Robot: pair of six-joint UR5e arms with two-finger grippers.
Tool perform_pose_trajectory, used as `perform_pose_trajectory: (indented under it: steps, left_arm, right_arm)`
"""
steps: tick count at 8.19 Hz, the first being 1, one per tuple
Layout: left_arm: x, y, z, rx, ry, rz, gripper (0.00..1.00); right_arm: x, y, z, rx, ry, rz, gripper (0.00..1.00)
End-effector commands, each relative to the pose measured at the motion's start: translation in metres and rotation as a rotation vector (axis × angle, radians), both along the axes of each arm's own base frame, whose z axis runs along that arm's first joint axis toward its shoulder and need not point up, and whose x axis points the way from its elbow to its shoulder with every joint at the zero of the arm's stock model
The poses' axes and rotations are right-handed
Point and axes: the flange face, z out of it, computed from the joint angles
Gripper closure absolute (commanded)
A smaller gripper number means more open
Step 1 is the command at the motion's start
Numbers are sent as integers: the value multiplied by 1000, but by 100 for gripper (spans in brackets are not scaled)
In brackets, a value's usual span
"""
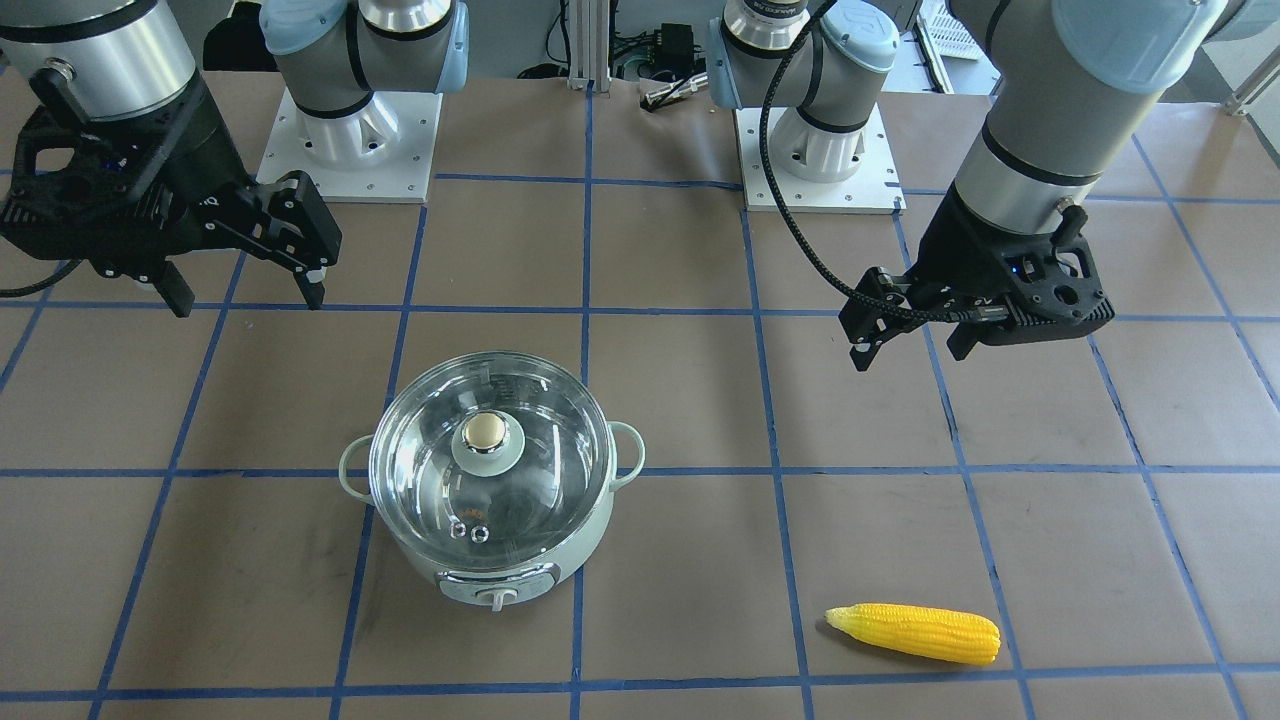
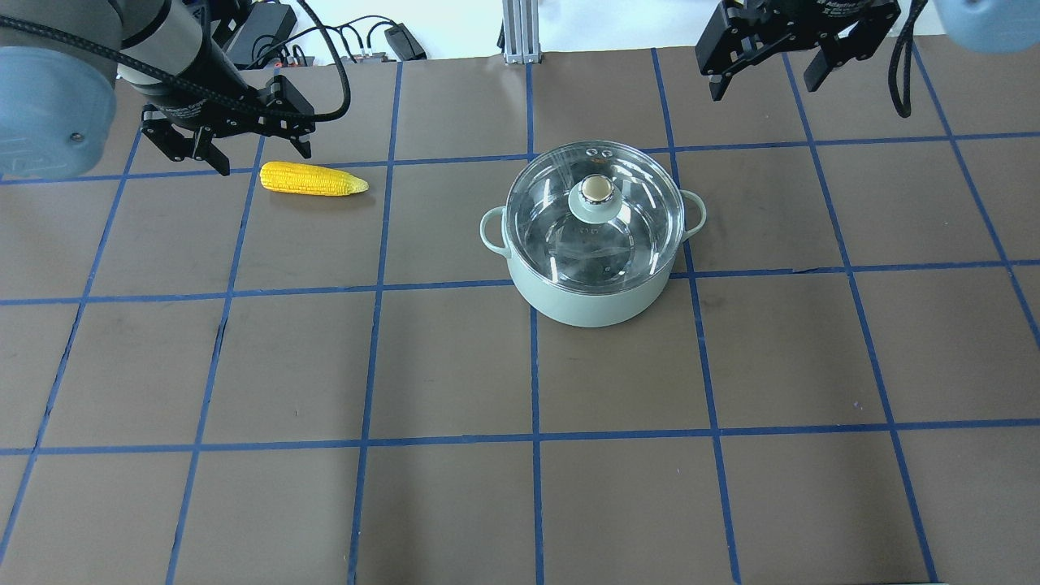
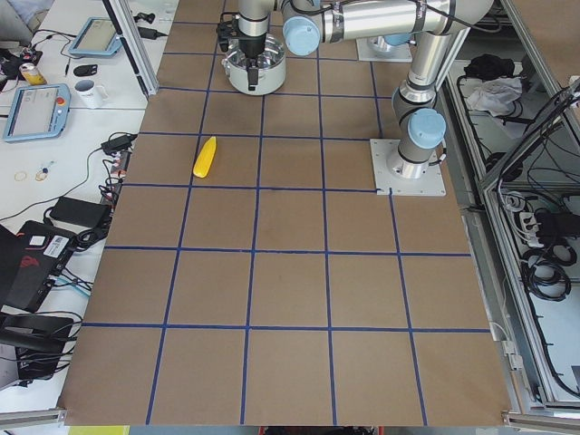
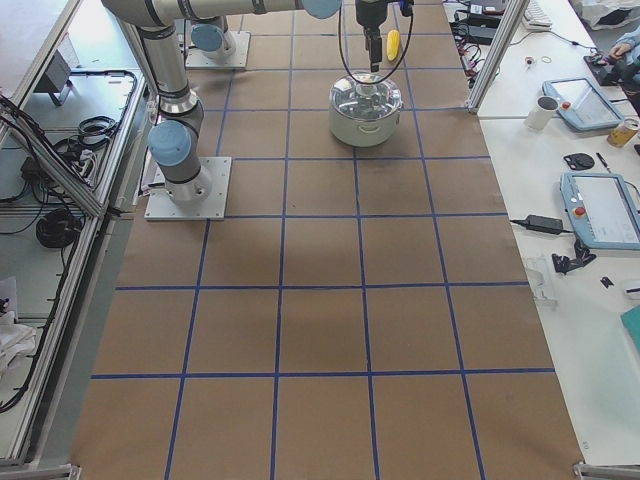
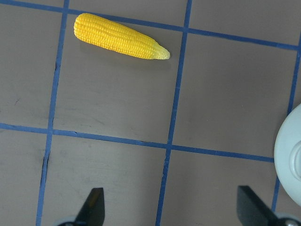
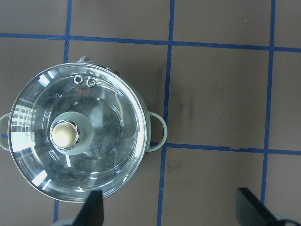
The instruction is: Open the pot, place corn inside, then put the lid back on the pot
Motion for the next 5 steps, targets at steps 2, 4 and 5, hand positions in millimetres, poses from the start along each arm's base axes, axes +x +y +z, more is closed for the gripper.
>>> perform_pose_trajectory:
  steps: [2, 4, 5]
  left_arm:
    - [1, 1, 2, -6, 0, 1, 0]
    - [2, -1, 3, -17, -3, 28, 0]
    - [3, -2, 3, -31, 8, 83, 0]
  right_arm:
    - [-3, 14, 14, -2, 15, -7, 0]
    - [0, 17, 15, 0, 1, -12, 0]
    - [0, 17, 15, 0, -2, -12, 0]
